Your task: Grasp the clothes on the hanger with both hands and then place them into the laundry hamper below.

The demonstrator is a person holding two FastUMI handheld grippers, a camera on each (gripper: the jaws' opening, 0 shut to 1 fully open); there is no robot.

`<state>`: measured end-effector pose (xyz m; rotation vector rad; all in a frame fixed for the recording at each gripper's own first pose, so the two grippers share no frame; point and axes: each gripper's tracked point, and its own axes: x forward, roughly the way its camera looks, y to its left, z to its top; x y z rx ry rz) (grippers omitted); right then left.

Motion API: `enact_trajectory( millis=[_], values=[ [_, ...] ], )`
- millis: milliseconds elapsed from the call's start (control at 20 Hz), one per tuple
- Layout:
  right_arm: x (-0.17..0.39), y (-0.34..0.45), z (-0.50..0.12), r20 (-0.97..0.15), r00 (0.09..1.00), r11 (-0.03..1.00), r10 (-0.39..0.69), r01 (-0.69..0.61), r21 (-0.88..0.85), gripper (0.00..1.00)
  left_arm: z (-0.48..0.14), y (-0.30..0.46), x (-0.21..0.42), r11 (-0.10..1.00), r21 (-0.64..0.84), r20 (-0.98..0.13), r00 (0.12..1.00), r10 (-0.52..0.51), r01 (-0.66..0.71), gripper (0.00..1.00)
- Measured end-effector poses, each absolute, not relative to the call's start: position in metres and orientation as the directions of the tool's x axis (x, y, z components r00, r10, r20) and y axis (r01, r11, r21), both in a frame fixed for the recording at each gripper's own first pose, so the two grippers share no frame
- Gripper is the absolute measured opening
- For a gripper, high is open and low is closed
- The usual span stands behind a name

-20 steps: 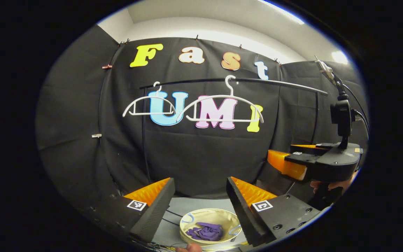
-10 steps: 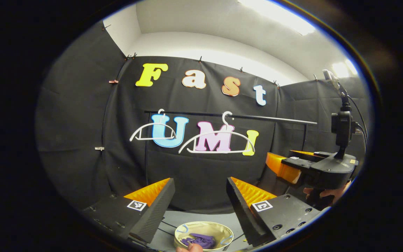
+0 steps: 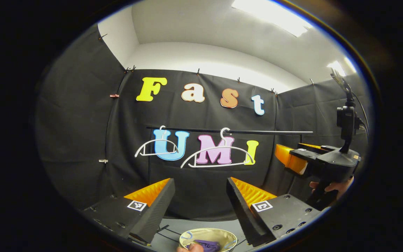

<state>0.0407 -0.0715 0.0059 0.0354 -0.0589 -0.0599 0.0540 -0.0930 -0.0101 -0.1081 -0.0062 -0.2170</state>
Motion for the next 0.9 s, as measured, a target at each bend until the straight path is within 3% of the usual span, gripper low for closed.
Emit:
enact_trajectory(
  millis=[50,100,200,350,850,900],
  values=[
    [0.04,-0.072,0.005,0.06,0.996,0.997,-0.06,0.058,0.042,0.96,-0.01,-0.094,0.054,0.971,-0.102,0.021,0.976,-0.216,0.217,0.89],
    [0.041,-0.071,0.005,0.059,0.997,0.997,-0.058,0.056,0.046,0.99,-0.011,-0.095,0.054,0.971,-0.097,0.017,0.976,-0.219,0.22,0.94],
    [0.042,-0.069,0.002,0.055,0.997,0.997,-0.056,0.053,0.053,0.96,-0.014,-0.096,0.055,0.971,-0.09,0.012,0.975,-0.221,0.221,0.89],
    [0.045,-0.064,0.0,0.045,0.998,0.998,-0.049,0.046,0.053,0.98,-0.018,-0.097,0.057,0.971,-0.083,0.003,0.974,-0.224,0.224,0.94],
    [0.05,-0.049,-0.006,0.032,0.999,0.999,-0.028,0.027,0.032,0.98,-0.022,-0.09,0.062,0.971,-0.084,0.001,0.975,-0.223,0.222,0.89],
    [0.051,-0.048,-0.007,0.033,0.999,0.999,-0.027,0.026,0.032,0.98,-0.023,-0.09,0.063,0.971,-0.085,0.0,0.975,-0.222,0.221,0.94]
  ],
)
